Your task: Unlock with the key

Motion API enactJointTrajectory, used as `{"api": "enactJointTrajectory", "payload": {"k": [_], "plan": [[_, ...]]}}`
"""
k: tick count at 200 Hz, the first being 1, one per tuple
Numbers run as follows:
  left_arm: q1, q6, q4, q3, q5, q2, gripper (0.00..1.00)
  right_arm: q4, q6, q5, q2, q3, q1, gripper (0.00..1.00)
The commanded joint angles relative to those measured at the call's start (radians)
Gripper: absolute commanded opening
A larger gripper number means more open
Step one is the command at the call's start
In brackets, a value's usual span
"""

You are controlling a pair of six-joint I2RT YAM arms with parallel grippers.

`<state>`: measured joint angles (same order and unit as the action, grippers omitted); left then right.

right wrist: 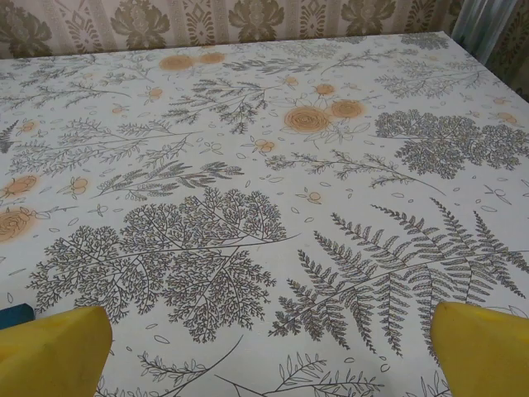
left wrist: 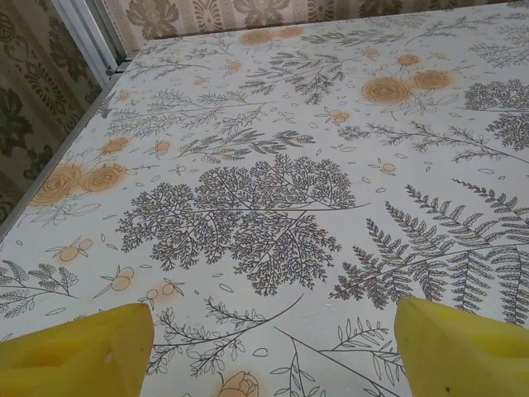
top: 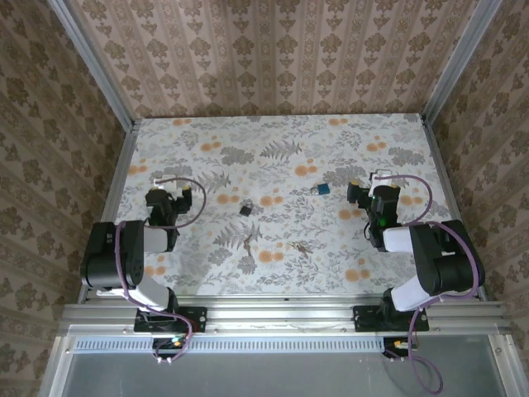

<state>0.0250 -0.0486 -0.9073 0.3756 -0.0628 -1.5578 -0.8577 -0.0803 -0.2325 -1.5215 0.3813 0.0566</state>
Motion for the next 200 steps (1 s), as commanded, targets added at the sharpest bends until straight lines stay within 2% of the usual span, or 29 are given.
{"api": "enactJointTrajectory", "payload": {"k": [1, 180, 189, 200], "plan": [[0.000, -0.013, 0.001, 0.019, 0.018, 0.005, 1.00, -0.027, 0.020, -0.008, -0.008, 0.012, -0.005, 1.00], [0.000, -0.014, -0.002, 0.017, 0.019, 0.005, 1.00, -0.026, 0.020, -0.006, -0.009, 0.012, -0.006, 1.00], [0.001, -0.009, -0.021, 0.006, -0.014, 0.008, 1.00, -0.027, 0.020, -0.006, -0.008, 0.011, -0.006, 1.00], [0.007, 0.038, -0.160, -0.071, -0.162, 0.023, 1.00, -0.040, -0.006, -0.068, -0.002, 0.000, -0.006, 1.00]]}}
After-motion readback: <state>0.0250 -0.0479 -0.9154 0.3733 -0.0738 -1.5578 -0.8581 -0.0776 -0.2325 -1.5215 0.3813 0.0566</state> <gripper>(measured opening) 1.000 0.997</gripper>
